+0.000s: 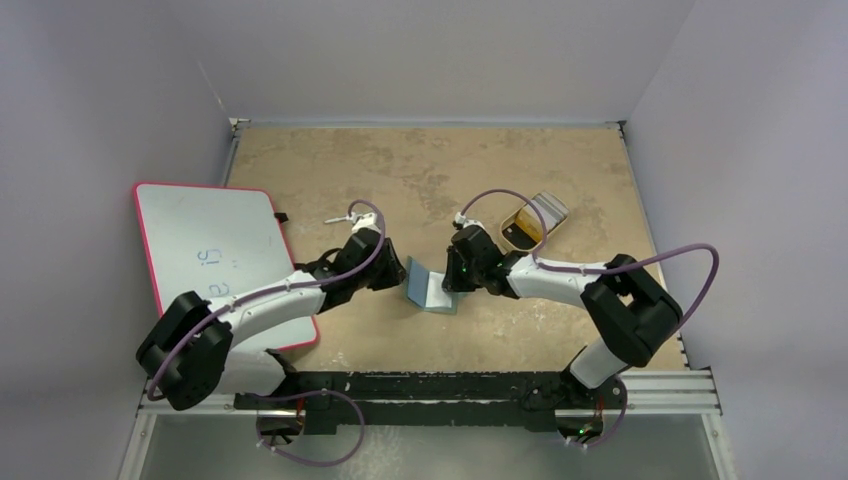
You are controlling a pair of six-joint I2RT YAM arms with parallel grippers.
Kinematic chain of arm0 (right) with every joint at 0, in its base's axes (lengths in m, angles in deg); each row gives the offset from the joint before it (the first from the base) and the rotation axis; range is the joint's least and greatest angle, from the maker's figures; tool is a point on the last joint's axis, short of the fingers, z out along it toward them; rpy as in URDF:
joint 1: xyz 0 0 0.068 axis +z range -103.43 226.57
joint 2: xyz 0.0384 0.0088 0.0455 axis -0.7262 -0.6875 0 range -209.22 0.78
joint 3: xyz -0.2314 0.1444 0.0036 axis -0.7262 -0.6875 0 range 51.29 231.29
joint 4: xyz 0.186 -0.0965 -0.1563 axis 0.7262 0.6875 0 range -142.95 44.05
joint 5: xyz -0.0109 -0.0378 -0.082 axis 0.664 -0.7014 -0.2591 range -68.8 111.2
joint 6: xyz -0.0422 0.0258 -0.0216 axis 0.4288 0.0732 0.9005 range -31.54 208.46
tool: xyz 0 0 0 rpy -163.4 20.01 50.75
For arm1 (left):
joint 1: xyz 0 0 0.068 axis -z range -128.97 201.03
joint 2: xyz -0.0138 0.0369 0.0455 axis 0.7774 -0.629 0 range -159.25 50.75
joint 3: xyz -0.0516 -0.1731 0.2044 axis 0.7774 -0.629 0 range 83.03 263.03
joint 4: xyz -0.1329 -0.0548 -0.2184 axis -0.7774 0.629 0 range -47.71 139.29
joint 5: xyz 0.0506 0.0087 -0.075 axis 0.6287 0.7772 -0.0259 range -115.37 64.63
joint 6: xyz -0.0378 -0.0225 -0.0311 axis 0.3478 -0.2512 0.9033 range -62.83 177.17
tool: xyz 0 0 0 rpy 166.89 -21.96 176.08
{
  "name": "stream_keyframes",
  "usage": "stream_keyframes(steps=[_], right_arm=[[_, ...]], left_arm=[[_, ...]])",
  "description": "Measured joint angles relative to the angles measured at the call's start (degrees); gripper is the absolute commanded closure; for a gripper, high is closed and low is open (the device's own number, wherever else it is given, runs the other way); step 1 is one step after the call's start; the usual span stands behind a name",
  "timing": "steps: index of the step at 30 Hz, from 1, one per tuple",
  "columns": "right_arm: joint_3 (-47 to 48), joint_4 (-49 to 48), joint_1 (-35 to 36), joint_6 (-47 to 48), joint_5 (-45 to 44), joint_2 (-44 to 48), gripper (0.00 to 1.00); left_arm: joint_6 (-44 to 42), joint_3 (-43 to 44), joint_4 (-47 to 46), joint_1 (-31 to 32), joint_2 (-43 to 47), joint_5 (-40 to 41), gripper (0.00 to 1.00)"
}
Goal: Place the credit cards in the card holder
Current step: Open the card holder at the center of the board.
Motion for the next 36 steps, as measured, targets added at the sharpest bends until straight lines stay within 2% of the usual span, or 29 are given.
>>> stream_keyframes(steps=[4,9,13,23,36], right_arm=[[-0.63,-1.51,-0.26,0.5,-0.02,-0.04,0.83],[-0.76,-2.58,-0.37,1.22,0.0,-0.31,0.83],[-0.76,-2.64,-0.37,1.86,0.11,-0.28,0.83],[-0.37,-2.67,-0.55,3.67,0.96,0.85,0.83],[1.31,-7.85,-0.61,3.61,7.15,0.26,0.84]], left_arm=[[0.0,-0.76,-2.29,-1.01,0.17,-2.08,0.82],[-0.09,-1.62,-3.69,-1.11,-0.13,-4.15,0.84],[-0.44,-1.88,-4.55,-1.11,-0.15,-4.87,0.81],[-0.79,-2.05,-4.44,-1.73,0.46,-5.97,0.66],[0.24,-2.97,-8.33,-1.84,-1.07,-9.44,0.62]])
